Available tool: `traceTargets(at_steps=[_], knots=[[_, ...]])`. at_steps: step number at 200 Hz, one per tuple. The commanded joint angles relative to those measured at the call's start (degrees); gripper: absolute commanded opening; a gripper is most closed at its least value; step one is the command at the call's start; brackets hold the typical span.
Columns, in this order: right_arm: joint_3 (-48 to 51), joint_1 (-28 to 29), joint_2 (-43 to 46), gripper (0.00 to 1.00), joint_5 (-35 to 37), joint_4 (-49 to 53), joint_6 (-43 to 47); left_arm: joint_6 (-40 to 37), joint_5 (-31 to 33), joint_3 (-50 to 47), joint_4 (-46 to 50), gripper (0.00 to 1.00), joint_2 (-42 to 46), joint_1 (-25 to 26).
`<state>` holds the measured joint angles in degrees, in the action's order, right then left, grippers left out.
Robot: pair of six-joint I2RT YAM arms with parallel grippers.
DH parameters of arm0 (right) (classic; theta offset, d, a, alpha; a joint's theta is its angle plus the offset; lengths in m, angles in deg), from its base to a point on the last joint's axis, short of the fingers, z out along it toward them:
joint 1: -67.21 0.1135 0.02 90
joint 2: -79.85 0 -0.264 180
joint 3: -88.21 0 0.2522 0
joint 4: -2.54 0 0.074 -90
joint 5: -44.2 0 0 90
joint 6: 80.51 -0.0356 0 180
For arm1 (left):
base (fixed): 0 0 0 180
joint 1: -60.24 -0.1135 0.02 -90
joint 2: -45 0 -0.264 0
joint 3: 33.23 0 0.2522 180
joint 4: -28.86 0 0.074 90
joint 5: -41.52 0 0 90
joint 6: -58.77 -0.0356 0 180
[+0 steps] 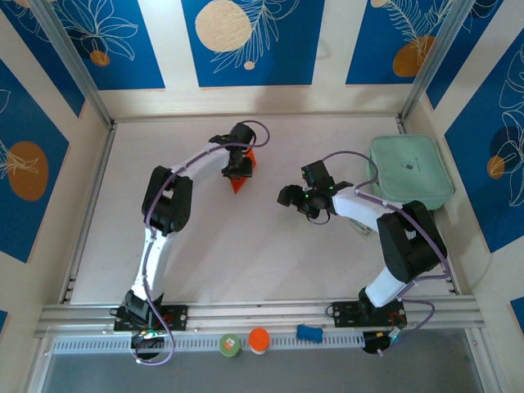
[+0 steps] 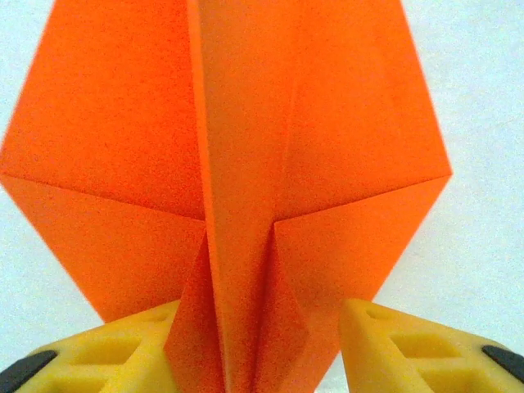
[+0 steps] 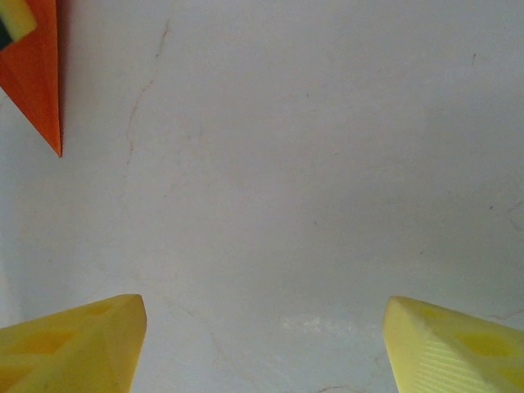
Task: Fold a paper plane with a square sheet of paper (pick it up from the middle)
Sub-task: Move the paper plane to the top-center of the table.
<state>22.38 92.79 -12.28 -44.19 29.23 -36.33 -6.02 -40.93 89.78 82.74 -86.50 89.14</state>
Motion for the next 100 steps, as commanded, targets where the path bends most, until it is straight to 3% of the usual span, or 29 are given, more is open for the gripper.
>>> traceTargets(at_steps=[1, 68, 100], knots=[[-1.83, -0.01, 1.43, 0.76, 1.16, 1.22, 0.08, 1.32, 0.09, 1.31, 1.95, 0.5, 4.25, 0.31], [-3.22, -0.62, 3.8, 0.78, 3.0, 3.1, 2.05, 2.48, 1.12, -2.47, 0.15, 0.53, 11.52, 0.31], [-4.44, -1.32, 8.93, 0.9, 7.45, 5.18, 8.51, 2.36, 4.82, -10.11, -4.17, 0.56, 22.02, 0.12]])
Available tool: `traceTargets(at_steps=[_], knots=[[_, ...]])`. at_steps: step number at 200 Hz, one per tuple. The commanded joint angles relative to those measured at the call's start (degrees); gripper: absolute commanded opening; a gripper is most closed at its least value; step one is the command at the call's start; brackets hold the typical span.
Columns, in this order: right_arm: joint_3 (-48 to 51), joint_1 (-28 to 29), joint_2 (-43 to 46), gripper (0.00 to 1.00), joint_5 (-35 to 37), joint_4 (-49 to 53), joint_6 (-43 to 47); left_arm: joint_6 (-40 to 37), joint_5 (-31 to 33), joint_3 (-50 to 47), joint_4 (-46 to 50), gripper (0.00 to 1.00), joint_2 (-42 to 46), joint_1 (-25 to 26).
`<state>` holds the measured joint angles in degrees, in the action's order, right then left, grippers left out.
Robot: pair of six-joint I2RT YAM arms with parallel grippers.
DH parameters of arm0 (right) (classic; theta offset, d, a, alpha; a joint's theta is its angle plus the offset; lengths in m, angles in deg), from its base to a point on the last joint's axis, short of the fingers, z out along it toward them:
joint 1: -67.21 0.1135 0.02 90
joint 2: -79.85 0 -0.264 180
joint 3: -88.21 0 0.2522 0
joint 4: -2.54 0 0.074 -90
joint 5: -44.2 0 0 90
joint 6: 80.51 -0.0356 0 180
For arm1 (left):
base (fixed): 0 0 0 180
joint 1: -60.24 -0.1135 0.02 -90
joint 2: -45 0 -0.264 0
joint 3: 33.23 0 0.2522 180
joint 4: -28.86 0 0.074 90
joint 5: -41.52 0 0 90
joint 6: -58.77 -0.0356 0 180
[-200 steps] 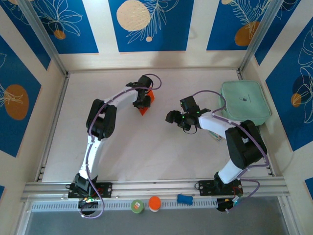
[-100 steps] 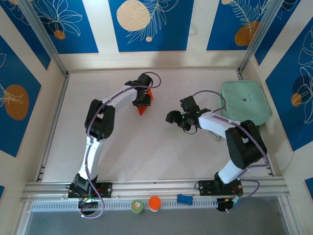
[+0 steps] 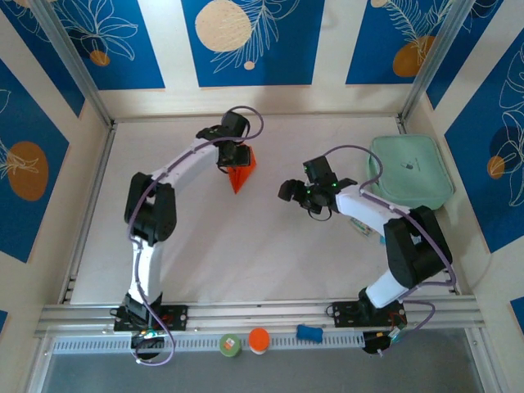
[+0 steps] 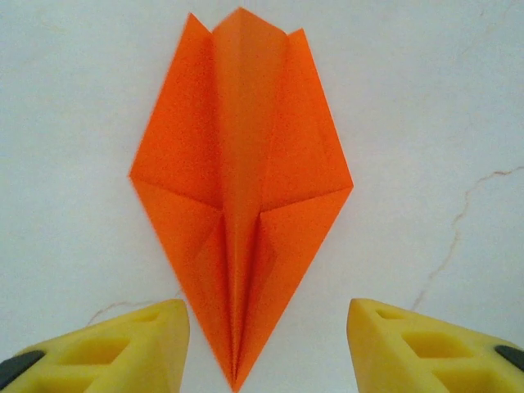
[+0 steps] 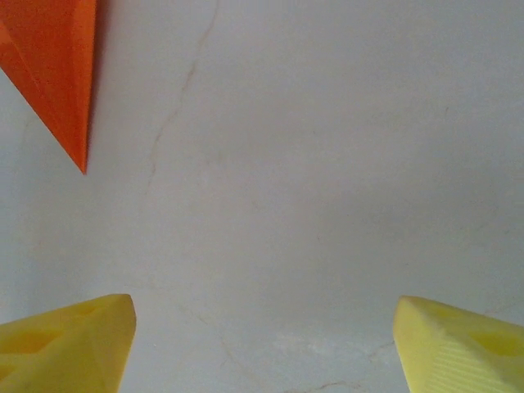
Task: Fold a paper plane with a square sheet of paper (pick it up from the middle)
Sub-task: Move the paper plane to the top-center of the table, then reset both arms
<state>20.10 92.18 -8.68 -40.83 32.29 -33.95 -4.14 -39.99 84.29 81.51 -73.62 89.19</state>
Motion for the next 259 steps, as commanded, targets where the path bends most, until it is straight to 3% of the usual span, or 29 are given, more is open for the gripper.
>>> traceTargets(at_steps=[1, 18, 68, 89, 119, 136, 172, 207, 241, 259], knots=[[-2.17, -0.75, 5.58, 0.91, 4.3, 2.12, 6.37, 0.5, 4.07, -5.06, -3.12, 0.56, 9.53, 0.07], [-1.33, -0.8, 10.07, 1.0, 8.35, 1.54, 11.47, 0.08, 8.31, -12.3, -6.57, 0.63, 17.09, -0.18], [7.08, -2.88, 20.94, 0.99, 23.58, -4.97, 23.07, -3.84, 27.67, -42.89, -26.13, 1.0, 41.95, -1.47], [11.86, -6.1, 24.69, 0.99, 27.36, -8.4, 24.58, -5.59, 32.22, -54.42, -32.31, 0.99, 50.53, -3.83], [20.29, -12.72, 27.14, 0.99, 25.81, -19.18, 27.05, -8.03, 35.34, -68.22, -40.56, 0.99, 57.97, -9.69], [25.38, -15.26, 27.45, 0.99, 24.2, -27.25, 30.32, -7.11, 33.48, -72.7, -43.67, 0.99, 58.76, -14.19], [30.99, -17.97, 25.14, 0.99, 16.88, -38.67, 36.19, -16.94, 24.21, -80.22, -61.7, 0.99, 53.7, -20.21], [33.05, -21.06, 20.71, 0.99, 11.17, -46.88, 38.51, -21.12, 13.69, -84.26, -75.47, 0.99, 47.94, -23.09], [35.4, -23.98, 15.76, 0.99, 4.26, -57.26, 38.26, -27.52, 3.67, -89.99, -97.68, 0.99, 40.07, -23.99], [35.24, -24.94, 13.18, 0.99, 1.7, -59.7, 37.87, -27.17, 0.87, -89.55, -100.16, 0.99, 36.21, -25.0]])
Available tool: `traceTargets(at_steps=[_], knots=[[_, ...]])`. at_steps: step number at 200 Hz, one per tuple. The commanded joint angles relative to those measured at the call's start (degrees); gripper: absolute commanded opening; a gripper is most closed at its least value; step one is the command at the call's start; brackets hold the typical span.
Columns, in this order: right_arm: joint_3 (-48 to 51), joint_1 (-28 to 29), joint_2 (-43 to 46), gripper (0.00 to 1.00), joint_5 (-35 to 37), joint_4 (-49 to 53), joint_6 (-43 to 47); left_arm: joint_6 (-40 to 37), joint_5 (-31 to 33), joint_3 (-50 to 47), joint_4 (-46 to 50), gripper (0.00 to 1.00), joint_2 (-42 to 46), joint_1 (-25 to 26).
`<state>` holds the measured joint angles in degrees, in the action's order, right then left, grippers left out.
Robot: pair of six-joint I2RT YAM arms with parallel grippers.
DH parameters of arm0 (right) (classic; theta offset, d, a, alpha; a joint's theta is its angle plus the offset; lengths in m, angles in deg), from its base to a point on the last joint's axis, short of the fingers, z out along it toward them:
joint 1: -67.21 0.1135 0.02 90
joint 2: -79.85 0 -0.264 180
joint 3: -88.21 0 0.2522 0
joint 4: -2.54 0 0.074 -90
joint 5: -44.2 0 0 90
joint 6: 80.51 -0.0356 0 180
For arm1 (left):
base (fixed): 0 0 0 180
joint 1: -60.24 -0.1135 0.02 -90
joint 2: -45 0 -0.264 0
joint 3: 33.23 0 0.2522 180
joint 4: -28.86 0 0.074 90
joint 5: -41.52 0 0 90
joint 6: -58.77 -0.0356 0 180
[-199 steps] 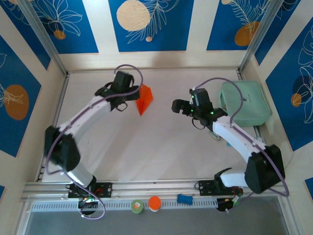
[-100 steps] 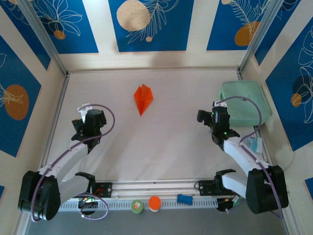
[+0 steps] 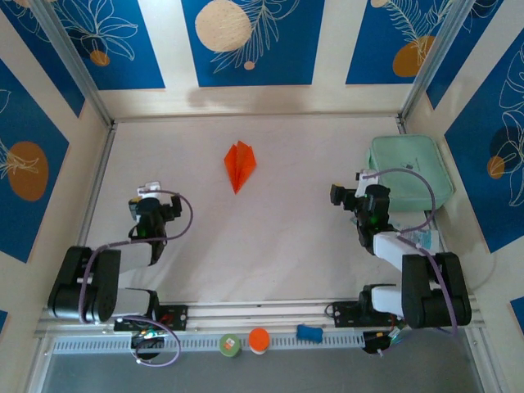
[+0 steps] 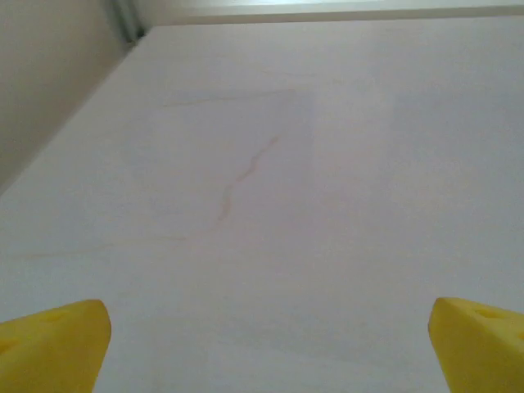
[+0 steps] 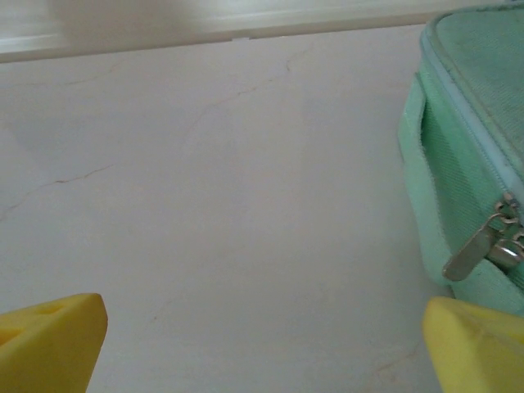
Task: Fold a paper plane with a square sheet of paper (pick it up from the middle)
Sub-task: Reset both arms
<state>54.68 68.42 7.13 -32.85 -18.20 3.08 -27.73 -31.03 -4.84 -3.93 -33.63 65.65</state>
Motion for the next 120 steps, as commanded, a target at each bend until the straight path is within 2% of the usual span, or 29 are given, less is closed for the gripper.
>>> traceTargets(at_steps=[1, 19, 51, 75, 86, 120], knots=[[0.59, -1.24, -2.7, 0.99, -6.36, -9.02, 0.73, -3.63, -8.25, -0.36, -14.85, 0.99, -4.06, -1.46], [-0.36, -2.88, -5.0, 0.99, -10.09, -9.79, -0.41, -3.86, -9.43, 0.58, -16.39, 0.99, -7.58, -1.69], [-0.57, -3.19, -11.01, 0.99, -12.6, -15.29, -0.21, -3.56, -9.35, 2.22, -16.2, 0.99, -11.01, -1.87], [-2.45, -1.92, -14.65, 0.99, -12.12, -15.24, 1.18, -3.24, -8.06, 4.02, -12.77, 0.99, -11.06, -1.92], [-3.96, -1.23, -14.25, 0.99, -10.97, -11.21, 1.63, -3.29, -6.66, 5.2, -9.99, 0.99, -10.84, -1.54], [-4.47, -1.74, -14.5, 0.99, -11.54, -10.84, 1.17, -3.51, -6.32, 4.84, -11.2, 0.99, -10.94, -1.1]])
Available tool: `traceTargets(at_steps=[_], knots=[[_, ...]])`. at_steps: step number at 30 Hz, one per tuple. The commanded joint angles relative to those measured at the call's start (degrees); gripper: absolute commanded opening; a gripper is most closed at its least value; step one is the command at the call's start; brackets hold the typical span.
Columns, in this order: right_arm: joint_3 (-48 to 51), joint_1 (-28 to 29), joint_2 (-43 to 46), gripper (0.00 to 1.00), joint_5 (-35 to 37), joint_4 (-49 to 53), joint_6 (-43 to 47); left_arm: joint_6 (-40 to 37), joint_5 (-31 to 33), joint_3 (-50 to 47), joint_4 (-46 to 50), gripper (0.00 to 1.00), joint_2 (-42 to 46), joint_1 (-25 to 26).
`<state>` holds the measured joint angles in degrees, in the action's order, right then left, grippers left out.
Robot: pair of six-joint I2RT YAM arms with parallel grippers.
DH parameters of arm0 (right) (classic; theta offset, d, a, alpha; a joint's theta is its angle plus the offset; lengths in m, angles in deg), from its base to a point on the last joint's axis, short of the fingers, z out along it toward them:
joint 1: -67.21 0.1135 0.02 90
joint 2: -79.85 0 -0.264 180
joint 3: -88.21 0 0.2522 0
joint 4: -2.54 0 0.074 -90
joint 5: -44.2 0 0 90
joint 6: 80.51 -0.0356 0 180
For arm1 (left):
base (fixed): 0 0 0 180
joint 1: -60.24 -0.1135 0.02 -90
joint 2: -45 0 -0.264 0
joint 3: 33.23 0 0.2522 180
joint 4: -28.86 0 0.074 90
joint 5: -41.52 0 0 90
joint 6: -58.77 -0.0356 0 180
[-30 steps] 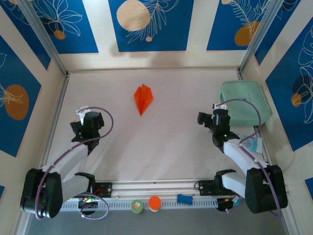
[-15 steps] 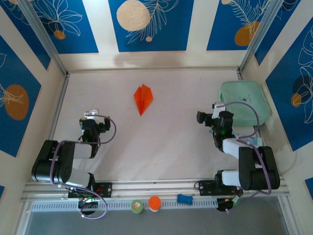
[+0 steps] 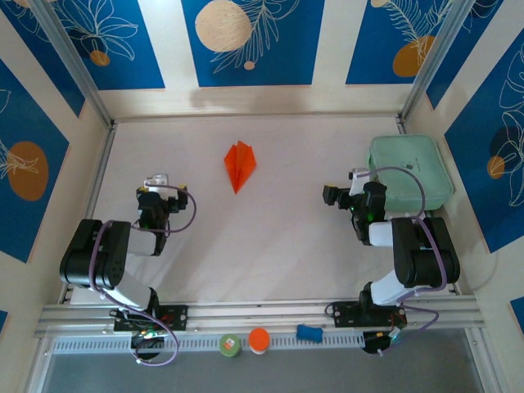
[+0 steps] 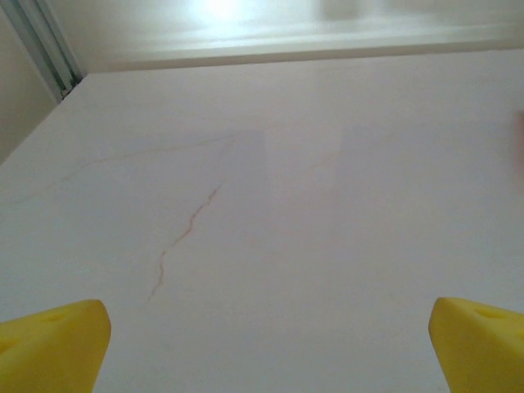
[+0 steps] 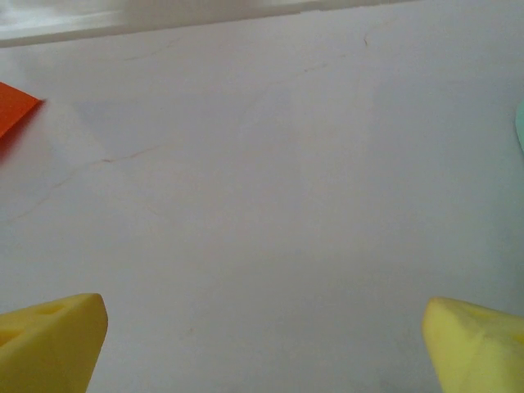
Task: Fold a paper plane with a square sheet of paper (pick it up from the middle)
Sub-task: Reset both arms
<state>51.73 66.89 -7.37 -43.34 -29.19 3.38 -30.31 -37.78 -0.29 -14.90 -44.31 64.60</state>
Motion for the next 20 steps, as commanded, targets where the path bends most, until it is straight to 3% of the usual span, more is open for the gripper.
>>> traceTargets(at_steps=[1, 20], knots=[[-1.53, -0.25, -0.03, 0.99, -1.01, 0.02, 0.94, -0.93, 0.32, 0.31, -0.14, 0.99, -0.25, -0.05], [-1.44, -0.26, -0.06, 0.99, -1.28, -0.08, 0.75, -2.17, -2.31, 2.19, 3.16, 0.99, -0.55, -0.06]])
